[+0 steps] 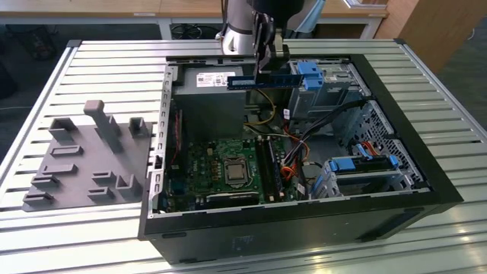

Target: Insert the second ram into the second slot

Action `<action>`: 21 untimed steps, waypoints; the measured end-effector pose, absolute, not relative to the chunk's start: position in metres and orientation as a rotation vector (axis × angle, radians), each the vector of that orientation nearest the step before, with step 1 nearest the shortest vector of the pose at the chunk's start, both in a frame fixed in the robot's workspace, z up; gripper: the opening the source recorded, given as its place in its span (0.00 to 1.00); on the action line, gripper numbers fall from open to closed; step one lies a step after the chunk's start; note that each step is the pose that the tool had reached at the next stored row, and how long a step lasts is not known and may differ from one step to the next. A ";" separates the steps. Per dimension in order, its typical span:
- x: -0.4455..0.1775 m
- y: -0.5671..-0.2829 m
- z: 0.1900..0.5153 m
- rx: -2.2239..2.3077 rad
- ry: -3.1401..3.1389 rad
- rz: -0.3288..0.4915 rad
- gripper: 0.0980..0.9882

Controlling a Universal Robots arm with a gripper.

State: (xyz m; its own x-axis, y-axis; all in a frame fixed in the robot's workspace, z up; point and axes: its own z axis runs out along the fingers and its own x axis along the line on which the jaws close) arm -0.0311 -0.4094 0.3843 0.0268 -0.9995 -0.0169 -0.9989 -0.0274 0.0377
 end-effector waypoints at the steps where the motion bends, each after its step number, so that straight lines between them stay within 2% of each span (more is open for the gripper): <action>1: -0.031 -0.410 0.384 2.240 -2.180 -0.060 0.04; 21: -0.031 -0.415 0.384 2.240 -2.180 -0.060 0.04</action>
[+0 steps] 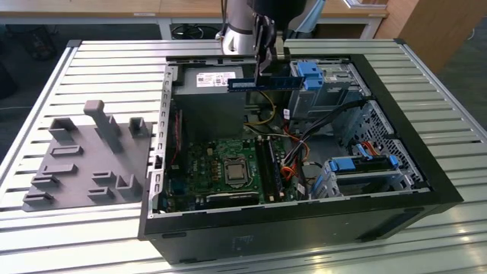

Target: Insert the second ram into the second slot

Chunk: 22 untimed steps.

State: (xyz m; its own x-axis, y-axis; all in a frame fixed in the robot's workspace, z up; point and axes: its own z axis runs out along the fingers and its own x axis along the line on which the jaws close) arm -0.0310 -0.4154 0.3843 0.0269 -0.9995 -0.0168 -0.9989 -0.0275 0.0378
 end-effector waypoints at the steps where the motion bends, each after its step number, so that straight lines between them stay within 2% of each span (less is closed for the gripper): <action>1: -0.031 -0.416 0.384 2.240 -2.180 -0.060 0.04; 22: -0.031 -0.428 0.384 2.240 -2.180 -0.060 0.04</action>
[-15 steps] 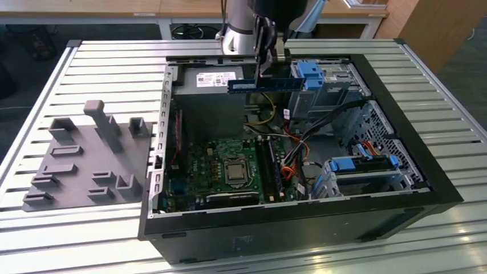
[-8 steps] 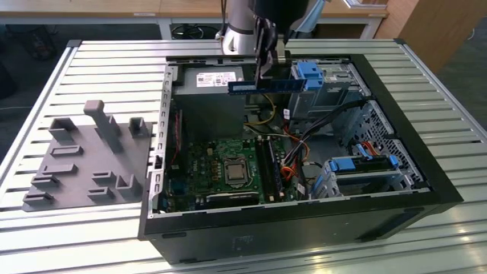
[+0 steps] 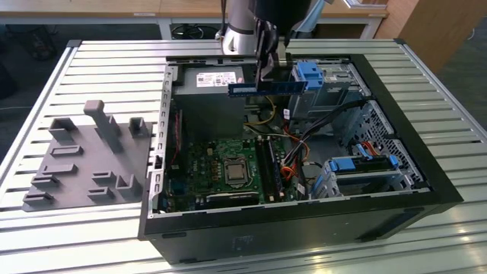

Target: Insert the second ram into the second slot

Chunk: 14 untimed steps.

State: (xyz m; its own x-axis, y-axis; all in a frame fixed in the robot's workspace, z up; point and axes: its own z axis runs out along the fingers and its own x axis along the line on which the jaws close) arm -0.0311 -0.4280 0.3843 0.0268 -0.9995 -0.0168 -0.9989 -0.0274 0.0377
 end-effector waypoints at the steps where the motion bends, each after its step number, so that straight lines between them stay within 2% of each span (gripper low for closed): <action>1: -0.031 -0.429 0.384 2.240 -2.180 -0.060 0.04; 14: -0.031 -0.436 0.384 2.240 -2.180 -0.060 0.04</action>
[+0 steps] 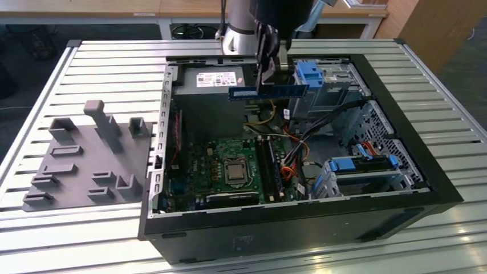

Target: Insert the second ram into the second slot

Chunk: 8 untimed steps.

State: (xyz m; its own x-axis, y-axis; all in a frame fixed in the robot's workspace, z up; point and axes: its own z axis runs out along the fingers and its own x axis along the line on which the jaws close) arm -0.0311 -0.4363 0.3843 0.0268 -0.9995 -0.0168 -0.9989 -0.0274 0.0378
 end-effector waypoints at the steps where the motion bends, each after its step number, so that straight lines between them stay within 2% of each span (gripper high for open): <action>1: -0.031 -0.437 0.384 2.240 -2.180 -0.060 0.04; 8: -0.031 -0.440 0.384 2.239 -2.181 -0.059 0.04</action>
State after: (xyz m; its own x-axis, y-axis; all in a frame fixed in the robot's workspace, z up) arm -0.0311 -0.4404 0.3842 0.0261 -0.9995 -0.0163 -0.9989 -0.0267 0.0378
